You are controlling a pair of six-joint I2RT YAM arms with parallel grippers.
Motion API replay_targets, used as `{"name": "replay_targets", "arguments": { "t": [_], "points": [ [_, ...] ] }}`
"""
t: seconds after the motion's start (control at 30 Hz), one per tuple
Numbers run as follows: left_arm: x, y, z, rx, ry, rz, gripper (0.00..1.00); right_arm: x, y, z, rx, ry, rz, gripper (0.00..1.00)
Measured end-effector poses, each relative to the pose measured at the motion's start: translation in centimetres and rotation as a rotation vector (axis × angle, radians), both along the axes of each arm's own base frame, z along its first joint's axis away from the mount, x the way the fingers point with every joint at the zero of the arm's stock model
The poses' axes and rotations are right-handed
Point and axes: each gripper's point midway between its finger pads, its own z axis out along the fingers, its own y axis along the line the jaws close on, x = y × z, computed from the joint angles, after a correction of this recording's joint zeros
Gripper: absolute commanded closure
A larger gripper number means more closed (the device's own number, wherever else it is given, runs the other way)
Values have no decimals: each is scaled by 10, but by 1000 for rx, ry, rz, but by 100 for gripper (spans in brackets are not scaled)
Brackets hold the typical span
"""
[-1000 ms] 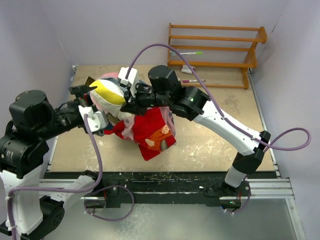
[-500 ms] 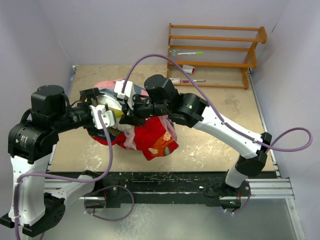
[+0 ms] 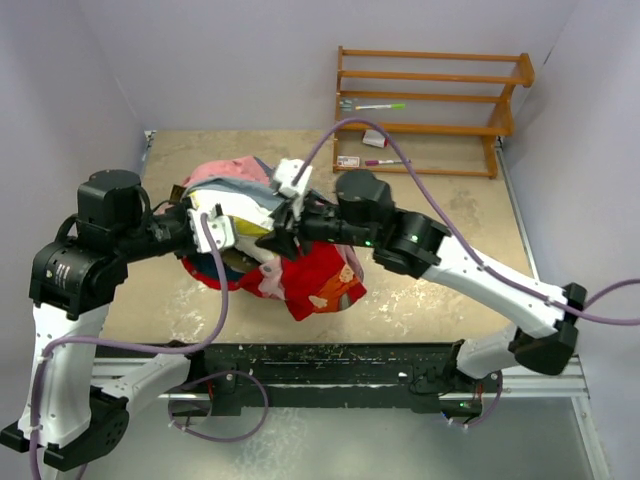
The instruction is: Remove the pillowcase from the pillow
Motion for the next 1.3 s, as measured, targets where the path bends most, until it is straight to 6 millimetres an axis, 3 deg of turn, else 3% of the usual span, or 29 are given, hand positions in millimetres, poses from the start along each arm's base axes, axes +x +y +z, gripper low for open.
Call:
{"name": "replay_targets", "arguments": {
  "t": [0.1,0.23,0.33,0.5,0.6,0.67,0.73,0.8,1.03,1.17,1.2,1.3],
  "points": [
    [11,4,3,-32,17,76,100,11,-26,12,89,20,-138,33],
    [27,6,9,-73,42,168,100,15,-82,18,227,79,-352,27],
    [37,6,16,-100,45,204,100,10,-115,5,284,136,-441,26],
    [44,8,20,-116,44,246,100,-12,-151,-34,324,203,-456,27],
    [47,11,21,-116,35,266,100,-28,-158,-49,343,223,-403,35],
    [50,12,22,-122,31,283,100,-33,-158,-50,352,228,-378,47],
    [52,13,23,-127,29,294,100,-33,-153,-51,349,229,-360,67],
    [56,14,24,-130,30,308,100,-31,-145,-58,325,235,-352,98],
    [71,21,22,-122,25,384,100,-22,-139,-68,294,240,-385,100],
    [84,27,25,-124,4,445,100,-16,-158,-58,348,225,-461,99],
    [88,28,26,-125,0,459,100,-16,-163,-58,361,226,-479,94],
    [97,26,27,-137,6,478,100,-13,-182,-63,399,239,-552,98]
  ]
}}
